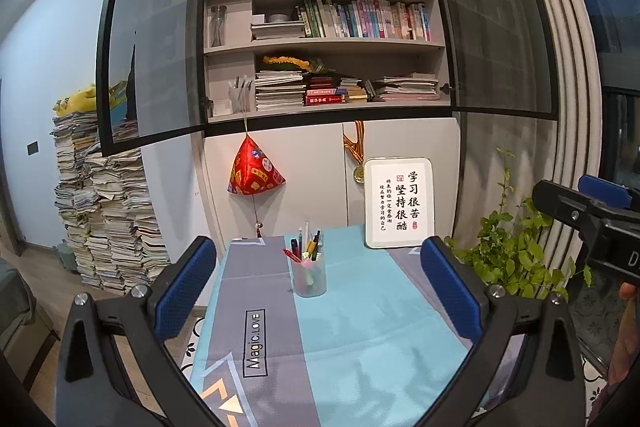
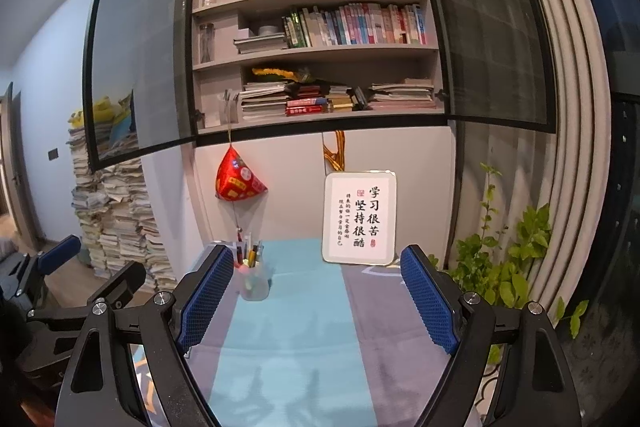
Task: Organize stationery
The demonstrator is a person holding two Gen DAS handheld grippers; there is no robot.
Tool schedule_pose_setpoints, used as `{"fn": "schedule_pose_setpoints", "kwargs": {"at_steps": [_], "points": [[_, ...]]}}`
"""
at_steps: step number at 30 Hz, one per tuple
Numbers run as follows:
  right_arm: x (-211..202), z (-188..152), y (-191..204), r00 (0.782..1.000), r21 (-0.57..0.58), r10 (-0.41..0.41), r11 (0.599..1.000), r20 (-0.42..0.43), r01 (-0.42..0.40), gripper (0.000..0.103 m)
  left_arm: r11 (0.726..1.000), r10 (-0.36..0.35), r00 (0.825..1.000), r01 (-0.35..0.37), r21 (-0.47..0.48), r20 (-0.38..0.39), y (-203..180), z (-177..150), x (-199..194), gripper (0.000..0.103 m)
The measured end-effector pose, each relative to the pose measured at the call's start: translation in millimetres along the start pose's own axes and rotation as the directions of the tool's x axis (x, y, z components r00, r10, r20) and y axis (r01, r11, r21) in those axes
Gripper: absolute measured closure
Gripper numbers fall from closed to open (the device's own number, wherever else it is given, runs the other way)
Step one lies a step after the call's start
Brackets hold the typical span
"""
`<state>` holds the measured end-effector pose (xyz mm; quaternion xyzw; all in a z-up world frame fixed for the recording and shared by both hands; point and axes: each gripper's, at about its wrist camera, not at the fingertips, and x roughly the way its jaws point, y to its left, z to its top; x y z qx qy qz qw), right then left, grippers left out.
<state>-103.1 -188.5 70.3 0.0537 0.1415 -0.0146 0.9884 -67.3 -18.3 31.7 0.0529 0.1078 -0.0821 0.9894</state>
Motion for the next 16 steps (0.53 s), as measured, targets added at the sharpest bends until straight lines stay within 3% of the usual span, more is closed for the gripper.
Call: {"fn": "schedule_pose_setpoints", "kwargs": {"at_steps": [8,16], "points": [[1.3,-0.2,-1.0,1.000,0.001,-0.001,1.000,-0.003,0.001,0.017,0.999,0.037,0.999,-0.037,-0.007,0.008,0.0,-1.4,0.6,0.001],[2.2,-0.8,-2.1,1.000,0.008,-0.004,1.000,0.004,0.004,0.017,1.000,0.027,0.999,-0.027,-0.004,0.021,-1.4,0.1,-4.7,0.001]]}}
